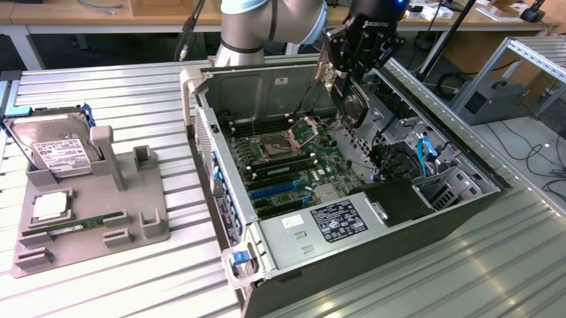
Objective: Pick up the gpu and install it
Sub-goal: 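Pick up the gpu and move the gpu toward the slot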
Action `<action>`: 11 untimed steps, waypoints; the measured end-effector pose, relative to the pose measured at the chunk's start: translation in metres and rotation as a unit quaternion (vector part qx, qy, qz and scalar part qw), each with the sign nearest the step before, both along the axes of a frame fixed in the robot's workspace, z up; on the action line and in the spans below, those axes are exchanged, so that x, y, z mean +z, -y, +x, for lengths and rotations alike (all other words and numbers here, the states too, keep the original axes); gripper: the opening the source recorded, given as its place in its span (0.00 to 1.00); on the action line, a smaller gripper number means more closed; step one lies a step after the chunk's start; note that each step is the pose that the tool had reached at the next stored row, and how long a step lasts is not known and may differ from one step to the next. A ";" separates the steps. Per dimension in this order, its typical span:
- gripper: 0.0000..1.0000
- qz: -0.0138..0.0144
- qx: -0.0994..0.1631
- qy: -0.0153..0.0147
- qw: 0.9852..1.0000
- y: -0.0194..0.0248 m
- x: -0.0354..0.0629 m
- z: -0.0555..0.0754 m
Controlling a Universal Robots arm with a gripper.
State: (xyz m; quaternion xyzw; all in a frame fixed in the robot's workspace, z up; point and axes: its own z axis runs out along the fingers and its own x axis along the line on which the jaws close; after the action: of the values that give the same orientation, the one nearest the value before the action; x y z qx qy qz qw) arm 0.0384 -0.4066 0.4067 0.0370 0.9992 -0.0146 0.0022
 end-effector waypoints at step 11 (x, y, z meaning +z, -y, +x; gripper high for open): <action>0.27 0.000 0.001 0.000 1.000 0.0021 -0.0025 0.006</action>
State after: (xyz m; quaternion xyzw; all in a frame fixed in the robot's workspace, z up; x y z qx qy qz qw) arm 0.0446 -0.4087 0.4042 0.0361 0.9992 -0.0145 0.0022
